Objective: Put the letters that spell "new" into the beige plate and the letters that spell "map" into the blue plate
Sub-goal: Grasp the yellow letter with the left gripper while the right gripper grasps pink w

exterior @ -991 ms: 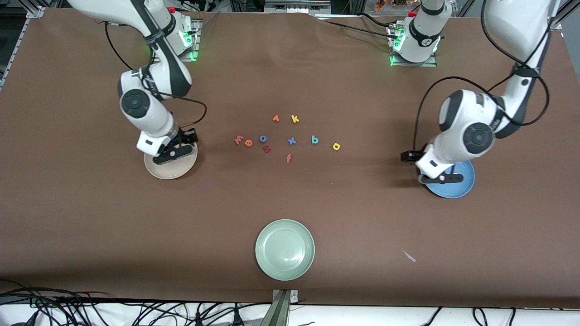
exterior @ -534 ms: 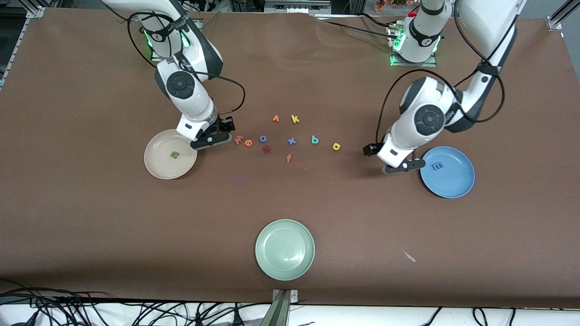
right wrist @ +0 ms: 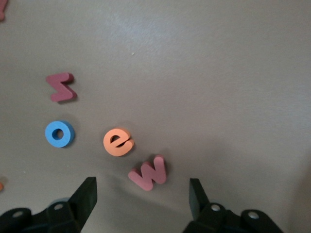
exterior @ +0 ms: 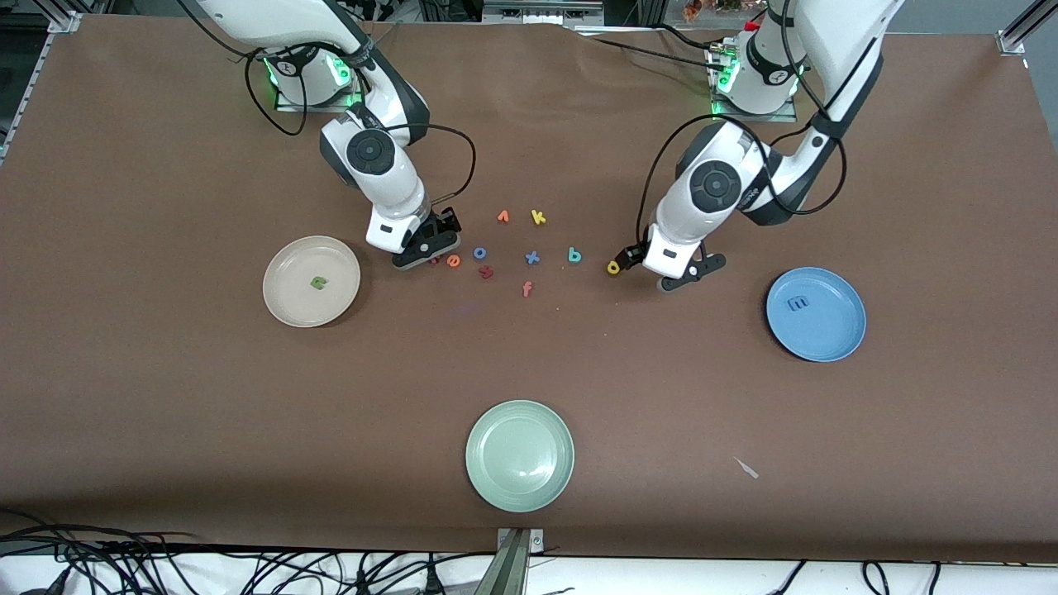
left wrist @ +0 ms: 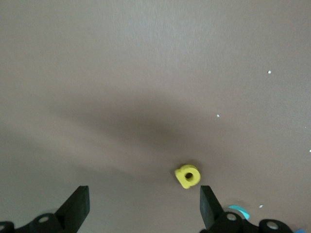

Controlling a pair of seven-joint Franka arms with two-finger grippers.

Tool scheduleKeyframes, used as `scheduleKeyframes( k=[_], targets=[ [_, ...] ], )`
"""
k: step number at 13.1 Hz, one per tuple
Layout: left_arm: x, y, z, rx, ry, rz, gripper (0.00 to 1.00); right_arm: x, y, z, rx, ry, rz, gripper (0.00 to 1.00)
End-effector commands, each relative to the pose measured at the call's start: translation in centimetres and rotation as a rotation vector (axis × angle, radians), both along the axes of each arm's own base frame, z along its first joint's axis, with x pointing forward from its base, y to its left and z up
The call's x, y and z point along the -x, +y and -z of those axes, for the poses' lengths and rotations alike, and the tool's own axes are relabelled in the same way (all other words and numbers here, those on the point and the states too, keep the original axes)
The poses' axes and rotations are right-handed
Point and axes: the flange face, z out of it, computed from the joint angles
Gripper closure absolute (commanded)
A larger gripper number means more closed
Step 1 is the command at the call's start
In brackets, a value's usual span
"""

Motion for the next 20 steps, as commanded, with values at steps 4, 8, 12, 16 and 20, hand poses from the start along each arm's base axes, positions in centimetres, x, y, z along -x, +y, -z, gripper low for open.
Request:
scheduleKeyframes(
  k=[4, 8, 12, 16, 20],
  targets=[
    [0.7, -4.0, 2.9, -0.069, -0.043, -0.144, 0.0, 2.1, -0.2, 1.7, -0.008, -0.03, -0.066, 0.1],
    [0.4, -5.2, 3.8, -0.088, -0.058, -0.205, 0.01, 2.6, -0.3, 2.3, 0.012, -0.035, -0.115, 0.12],
    [0.6, -6.1, 4.5, -0.087, -0.046, -0.223, 0.08, 2.2, -0.5, 3.0, 0.012, -0.079, -0.194, 0.13],
    [0.9, -6.5, 4.9, -0.089, -0.041, -0.22, 0.24, 2.0, -0.7, 4.0, -0.02, -0.095, -0.196, 0.16],
    [-0.2, -6.4, 4.9, -0.091, -0.048, -0.229, 0.36, 1.6, -0.7, 3.7, -0.02, -0.103, -0.199, 0.38]
  ],
)
